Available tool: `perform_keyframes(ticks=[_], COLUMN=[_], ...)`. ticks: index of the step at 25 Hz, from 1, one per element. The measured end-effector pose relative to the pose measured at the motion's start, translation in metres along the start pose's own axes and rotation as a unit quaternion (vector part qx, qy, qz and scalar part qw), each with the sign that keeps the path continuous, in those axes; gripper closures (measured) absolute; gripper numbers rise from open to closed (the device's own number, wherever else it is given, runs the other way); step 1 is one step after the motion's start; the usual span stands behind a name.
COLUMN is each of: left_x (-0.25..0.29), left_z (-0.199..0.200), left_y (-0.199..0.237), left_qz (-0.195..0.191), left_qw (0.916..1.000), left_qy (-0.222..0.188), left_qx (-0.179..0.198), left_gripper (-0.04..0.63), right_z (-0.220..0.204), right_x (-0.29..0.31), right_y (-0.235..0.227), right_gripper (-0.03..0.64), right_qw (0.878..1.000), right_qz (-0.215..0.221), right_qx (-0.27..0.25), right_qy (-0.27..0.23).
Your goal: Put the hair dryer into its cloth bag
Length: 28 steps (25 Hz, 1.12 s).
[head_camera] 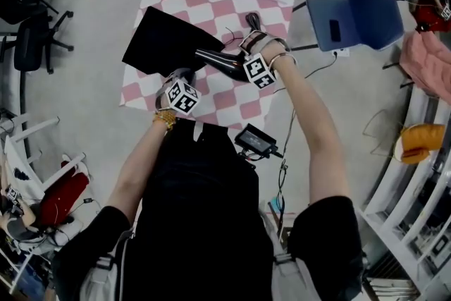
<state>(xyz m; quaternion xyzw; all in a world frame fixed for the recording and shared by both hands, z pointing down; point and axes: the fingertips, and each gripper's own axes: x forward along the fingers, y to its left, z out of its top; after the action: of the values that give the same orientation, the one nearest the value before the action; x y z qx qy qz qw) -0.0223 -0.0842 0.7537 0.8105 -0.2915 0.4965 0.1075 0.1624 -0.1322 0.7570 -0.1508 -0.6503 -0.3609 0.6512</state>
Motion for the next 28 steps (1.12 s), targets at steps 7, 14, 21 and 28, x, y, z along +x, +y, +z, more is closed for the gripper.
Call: perform_keyframes(ticks=[7, 14, 21, 28], left_x=[-0.020, -0.060, -0.085, -0.109], left_z=[0.012, 0.013, 0.012, 0.025], left_y=[0.017, 0.030, 0.034, 0.054], left_qz=[-0.026, -0.050, -0.043, -0.060], left_qw=[0.9953, 0.9888, 0.9791, 0.9362], left_qy=[-0.063, -0.099, -0.141, -0.198], left_qx=[-0.069, -0.100, -0.141, -0.284], left_gripper=[0.546, 0.545, 0.546, 0.546], right_z=[0.003, -0.007, 0.008, 0.006], right_x=[-0.010, -0.017, -0.017, -0.077], right_y=[0.002, 0.035, 0.035, 0.024], right_gripper=[0.420, 0.428, 0.428, 0.382], right_qw=[0.987, 0.925, 0.936, 0.907], right_qz=[-0.012, -0.030, -0.063, -0.106], right_qx=[0.155, 0.378, 0.346, 0.406], right_qy=[-0.033, 0.006, 0.037, -0.033])
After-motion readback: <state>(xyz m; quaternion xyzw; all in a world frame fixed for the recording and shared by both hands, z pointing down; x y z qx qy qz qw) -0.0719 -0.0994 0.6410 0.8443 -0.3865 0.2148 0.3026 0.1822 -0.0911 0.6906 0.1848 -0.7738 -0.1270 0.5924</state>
